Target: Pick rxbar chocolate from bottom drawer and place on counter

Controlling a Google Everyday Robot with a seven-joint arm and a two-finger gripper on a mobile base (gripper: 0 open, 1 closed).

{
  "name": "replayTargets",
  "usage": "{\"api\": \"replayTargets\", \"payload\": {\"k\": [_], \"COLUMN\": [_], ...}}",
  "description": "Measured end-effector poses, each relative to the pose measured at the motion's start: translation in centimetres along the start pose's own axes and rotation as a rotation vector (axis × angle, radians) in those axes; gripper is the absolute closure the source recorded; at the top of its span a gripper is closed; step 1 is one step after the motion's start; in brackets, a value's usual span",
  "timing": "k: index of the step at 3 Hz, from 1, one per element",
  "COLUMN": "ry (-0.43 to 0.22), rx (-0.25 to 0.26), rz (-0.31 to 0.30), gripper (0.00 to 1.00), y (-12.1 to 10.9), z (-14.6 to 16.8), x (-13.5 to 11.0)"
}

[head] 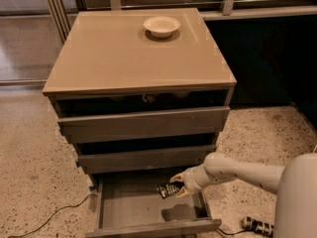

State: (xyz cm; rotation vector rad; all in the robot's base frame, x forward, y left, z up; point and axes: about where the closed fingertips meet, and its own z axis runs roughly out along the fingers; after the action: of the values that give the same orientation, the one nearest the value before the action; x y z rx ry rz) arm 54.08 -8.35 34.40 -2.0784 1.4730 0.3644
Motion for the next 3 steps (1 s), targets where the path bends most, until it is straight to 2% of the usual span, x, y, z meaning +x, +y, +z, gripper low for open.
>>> {"api": "replayTargets", "payload": {"k": [1, 2, 3], "ry": [0.013, 0.039, 0.065], "rx": [0.025, 0.057, 0.083], "rz": [-0.018, -0.033, -0.055], "gripper": [1.0, 1.0, 1.0], "y": [-1.2, -3.2, -5.0], "z": [-3.4, -8.9, -12.9], "x": [-1.6, -3.5, -4.8]}}
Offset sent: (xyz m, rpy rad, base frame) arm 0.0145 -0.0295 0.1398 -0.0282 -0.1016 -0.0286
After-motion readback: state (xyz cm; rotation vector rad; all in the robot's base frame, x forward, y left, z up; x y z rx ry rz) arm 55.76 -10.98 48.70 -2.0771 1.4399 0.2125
